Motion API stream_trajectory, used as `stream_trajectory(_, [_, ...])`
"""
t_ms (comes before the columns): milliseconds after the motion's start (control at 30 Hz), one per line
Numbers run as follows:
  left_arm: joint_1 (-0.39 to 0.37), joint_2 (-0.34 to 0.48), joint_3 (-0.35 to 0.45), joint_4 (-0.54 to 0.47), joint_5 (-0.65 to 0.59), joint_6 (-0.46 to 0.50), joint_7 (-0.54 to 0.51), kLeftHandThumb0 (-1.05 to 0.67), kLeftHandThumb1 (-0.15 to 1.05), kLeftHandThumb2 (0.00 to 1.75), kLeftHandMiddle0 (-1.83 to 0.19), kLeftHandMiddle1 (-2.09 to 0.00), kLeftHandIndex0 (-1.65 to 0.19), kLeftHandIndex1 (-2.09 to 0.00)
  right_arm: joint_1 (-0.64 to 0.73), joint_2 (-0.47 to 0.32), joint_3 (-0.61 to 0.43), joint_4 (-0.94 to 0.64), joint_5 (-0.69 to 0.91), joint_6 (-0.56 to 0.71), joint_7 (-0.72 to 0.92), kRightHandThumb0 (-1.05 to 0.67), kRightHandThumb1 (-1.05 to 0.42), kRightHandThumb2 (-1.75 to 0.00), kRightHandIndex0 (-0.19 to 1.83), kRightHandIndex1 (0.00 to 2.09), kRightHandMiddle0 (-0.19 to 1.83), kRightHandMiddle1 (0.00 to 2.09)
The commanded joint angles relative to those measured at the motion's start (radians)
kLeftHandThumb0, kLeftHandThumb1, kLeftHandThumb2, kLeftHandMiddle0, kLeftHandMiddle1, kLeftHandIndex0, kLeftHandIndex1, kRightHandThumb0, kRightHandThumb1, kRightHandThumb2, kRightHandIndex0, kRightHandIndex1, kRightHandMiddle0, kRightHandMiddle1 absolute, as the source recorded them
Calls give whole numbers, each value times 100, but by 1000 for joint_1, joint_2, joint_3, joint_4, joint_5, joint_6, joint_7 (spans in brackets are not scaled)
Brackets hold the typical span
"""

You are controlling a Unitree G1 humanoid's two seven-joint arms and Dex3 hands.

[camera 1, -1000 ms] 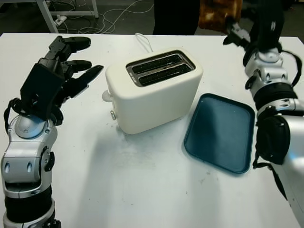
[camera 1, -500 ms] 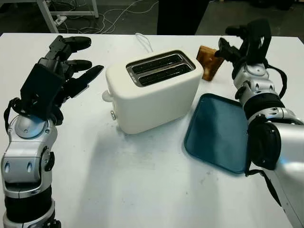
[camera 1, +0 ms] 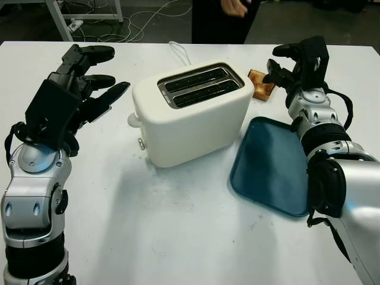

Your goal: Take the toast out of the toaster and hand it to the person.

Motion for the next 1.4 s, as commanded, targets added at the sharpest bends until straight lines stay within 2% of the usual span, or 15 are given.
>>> stream_trajectory(0, [15, 2, 5, -12, -6, 0, -1, -68, 90, 0, 0, -114, -5, -91, 8, -2, -6, -6, 4, 0, 2, -10, -92, -50, 63, 175, 24, 175])
stream_trajectory(133, [15, 4, 2, -18, 0, 9, 3, -67, 89, 0, 0, -114, -5, -91, 12, -3, -4, -10, 3, -8, 6, -10, -92, -49, 64, 175, 28, 175])
stream_trajectory(233, [20, 7, 1, -16, 4, -6, 0, -66, 90, 0, 0, -114, -5, -91, 30, -1, -18, -23, 23, -41, 58, -7, -92, -54, 63, 175, 25, 175])
stream_trajectory(333, [22, 4, 6, -14, -1, -7, 0, -65, 90, 0, 0, -114, -5, -91, 41, 1, -18, -41, 21, -44, 67, -11, -92, -52, 68, 175, 31, 175])
stream_trajectory(633, [22, -10, 16, -10, -19, -6, 0, -63, 89, 0, 0, -114, -4, -93, 103, 11, -31, -157, 46, -54, 153, -11, -92, -58, 77, 175, 39, 175])
stream_trajectory(733, [28, -21, 19, -19, -28, 9, 9, -62, 88, 0, 0, -112, -2, -93, 174, 22, -14, -289, 51, -26, 168, -16, -92, -56, 84, 175, 47, 175])
stream_trajectory(833, [56, -38, 21, -24, -28, -1, 23, -59, 88, 0, 0, -111, -2, -94, 306, 52, -9, -524, 71, 35, 153, -24, -92, -49, 89, 175, 57, 175])
stream_trajectory(967, [114, -80, 20, -19, -24, -47, 48, -64, 89, 0, 0, -114, -3, -94, 537, 111, -9, -881, 110, 60, 154, -30, -92, -32, 91, 175, 58, 175])
stream_trajectory(1033, [156, -96, 4, -13, -3, -108, 61, -65, 90, 1, -1, -117, -4, -95, 653, 123, -2, -1015, 129, 55, 180, -37, -92, -27, 91, 175, 59, 175])
stream_trajectory(1100, [199, -116, -12, -12, 13, -160, 76, -67, 92, 5, -1, -119, -3, -96, 763, 140, 3, -1143, 157, 87, 192, -43, -92, -22, 85, 173, 66, 157])
stream_trajectory(1233, [272, -168, -36, -12, 24, -256, 104, -66, 92, 18, 0, -119, -1, -96, 961, 169, 30, -1378, 185, 105, 204, -40, -92, -21, 82, 130, 81, 93])
stream_trajectory(1300, [290, -183, -46, -16, 25, -276, 111, -65, 92, 20, 0, -116, 0, -95, 1016, 186, 37, -1432, 202, 87, 213, -38, -92, -19, 80, 115, 85, 70])
stream_trajectory(1367, [306, -202, -56, -16, 29, -303, 125, -63, 92, 21, 0, -113, 0, -93, 1053, 197, 42, -1461, 214, 67, 225, -36, -92, -14, 83, 89, 93, 38])
